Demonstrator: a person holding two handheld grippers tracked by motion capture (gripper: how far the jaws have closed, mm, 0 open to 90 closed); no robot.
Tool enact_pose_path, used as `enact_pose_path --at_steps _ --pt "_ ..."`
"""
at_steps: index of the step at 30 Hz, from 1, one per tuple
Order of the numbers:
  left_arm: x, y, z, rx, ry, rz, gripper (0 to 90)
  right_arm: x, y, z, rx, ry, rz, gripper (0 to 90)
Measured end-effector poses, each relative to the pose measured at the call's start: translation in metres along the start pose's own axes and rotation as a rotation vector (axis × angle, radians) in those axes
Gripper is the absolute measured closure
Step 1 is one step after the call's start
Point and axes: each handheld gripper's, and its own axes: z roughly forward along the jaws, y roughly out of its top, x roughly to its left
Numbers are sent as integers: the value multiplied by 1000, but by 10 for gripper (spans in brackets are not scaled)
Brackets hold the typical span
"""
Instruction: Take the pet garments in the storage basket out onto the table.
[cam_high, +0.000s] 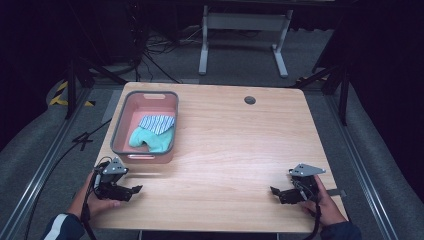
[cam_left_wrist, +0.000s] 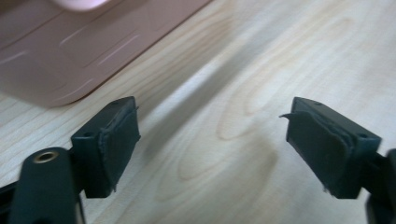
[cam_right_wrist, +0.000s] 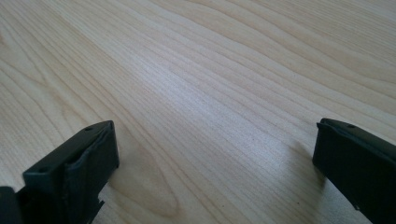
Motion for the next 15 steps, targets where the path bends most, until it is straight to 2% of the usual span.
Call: enact_pose_path --at_steps 1,4,7,11,12,13,15 --pt "-1 1 -1 3 22 14 178 0 0 0 0 -1 -3 5" --pt "-3 6 -9 -4 58 15 197 0 0 0 1 0 -1 5" --pt "-5 10 -18 -35 50 15 211 0 0 0 1 -1 -1 5" --pt "-7 17 -30 -72 78 27 212 0 0 0 1 0 -2 5" --pt "-7 19 -33 -80 79 14 212 0 0 0 1 -1 -2 5" --pt "-6 21 -36 -90 85 24 212 0 0 0 0 0 0 5" --pt "-6 25 -42 -118 75 10 204 0 0 0 0 -1 -2 5"
